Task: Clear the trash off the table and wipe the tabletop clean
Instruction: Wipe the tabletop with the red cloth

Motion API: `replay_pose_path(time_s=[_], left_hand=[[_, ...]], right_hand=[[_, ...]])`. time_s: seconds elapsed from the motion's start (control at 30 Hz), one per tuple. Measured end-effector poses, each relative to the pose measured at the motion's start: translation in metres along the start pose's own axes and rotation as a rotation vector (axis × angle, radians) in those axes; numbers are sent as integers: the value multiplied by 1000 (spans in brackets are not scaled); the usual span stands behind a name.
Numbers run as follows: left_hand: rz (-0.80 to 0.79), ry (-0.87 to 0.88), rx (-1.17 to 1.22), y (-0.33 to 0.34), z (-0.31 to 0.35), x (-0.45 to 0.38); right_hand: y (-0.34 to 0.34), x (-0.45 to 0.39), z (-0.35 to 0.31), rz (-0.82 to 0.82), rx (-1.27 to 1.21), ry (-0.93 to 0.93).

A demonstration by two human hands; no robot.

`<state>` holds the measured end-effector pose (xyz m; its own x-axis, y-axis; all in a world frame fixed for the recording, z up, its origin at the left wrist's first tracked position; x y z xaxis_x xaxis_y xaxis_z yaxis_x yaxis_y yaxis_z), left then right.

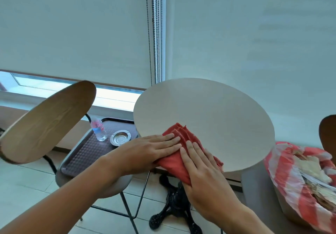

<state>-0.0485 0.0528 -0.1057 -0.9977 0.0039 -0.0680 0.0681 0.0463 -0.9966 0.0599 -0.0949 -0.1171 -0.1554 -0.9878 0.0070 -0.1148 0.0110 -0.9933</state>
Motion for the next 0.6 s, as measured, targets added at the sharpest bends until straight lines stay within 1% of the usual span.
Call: replay_pose_path(time_s=[0.07,0.2,0.27,0.33,0.4,0.6], left_hand=[[41,-3,12,-3,6,9],[74,-19,-9,-11,20,27],[77,-37,-3,-15,24,37],[73,-75,42,-18,26,50],[64,-124,80,-20,28,67],[23,-253,135,-25,30,118]], right_hand=[[-2,5,-5,22,-17,-52],[-6,11,-15,4,-51,-141],[-14,13,-24,-33,-108,-220],[-23,12,-31,-110,-200,-290],[-30,12,-42,-180,-234,-322],[-10,-1,-83,-296,-281,-412]])
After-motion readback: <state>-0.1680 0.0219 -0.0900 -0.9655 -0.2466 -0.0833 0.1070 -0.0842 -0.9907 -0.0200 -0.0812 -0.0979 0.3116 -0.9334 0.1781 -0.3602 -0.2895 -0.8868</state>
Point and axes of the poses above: each hand's wrist, its own x-axis away from the middle knuckle, its own y-axis out of the palm, z = x × y, the point moved 5 cm from there along -x, towards the middle knuckle, and after that the axes turned 6 degrees about -z, right-handed, at the moved point
